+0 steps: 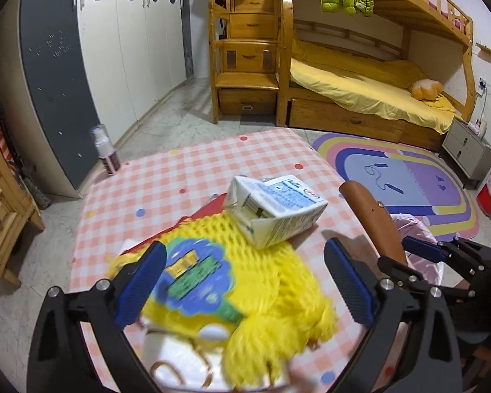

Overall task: Collect trash
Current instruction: 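Lift the sheath with the right tool while the left tool grasps the white milk carton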

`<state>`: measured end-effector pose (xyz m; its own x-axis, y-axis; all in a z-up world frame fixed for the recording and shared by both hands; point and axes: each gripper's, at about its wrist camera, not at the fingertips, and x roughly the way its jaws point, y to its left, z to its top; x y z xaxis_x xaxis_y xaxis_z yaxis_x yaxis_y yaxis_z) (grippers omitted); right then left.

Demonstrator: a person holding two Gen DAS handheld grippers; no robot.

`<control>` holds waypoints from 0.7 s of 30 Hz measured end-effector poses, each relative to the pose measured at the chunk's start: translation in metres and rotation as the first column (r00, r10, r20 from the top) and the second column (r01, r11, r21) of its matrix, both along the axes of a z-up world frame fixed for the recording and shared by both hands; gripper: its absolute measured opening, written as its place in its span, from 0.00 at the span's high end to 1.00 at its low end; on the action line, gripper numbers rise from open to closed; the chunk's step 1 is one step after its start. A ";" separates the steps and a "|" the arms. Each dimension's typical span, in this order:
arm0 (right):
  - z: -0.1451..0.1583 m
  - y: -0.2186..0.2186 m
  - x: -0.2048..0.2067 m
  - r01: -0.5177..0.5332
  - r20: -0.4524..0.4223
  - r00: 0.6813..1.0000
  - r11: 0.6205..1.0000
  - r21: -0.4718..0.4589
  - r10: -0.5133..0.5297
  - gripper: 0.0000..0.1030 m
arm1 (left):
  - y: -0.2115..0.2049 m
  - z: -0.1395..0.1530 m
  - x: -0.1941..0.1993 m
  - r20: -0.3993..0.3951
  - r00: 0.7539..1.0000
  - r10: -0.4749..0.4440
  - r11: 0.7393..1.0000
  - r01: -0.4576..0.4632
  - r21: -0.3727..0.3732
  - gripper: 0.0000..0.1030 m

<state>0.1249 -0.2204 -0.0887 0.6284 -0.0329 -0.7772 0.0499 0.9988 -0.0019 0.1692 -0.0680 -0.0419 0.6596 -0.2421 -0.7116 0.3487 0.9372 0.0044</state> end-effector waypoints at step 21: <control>-0.022 -0.034 0.009 -0.021 -0.092 0.996 1.000 0.005 0.021 0.57 | -0.059 -0.036 -0.013 -0.159 0.939 -0.304 0.951 0.290 -0.106 0.34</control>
<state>0.1339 -0.2547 -0.1108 0.5550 -0.0171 -0.8317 0.0285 0.9996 -0.0016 0.1561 -0.1272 -0.0784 0.4189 -0.4689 -0.7775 0.5998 0.7858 -0.1508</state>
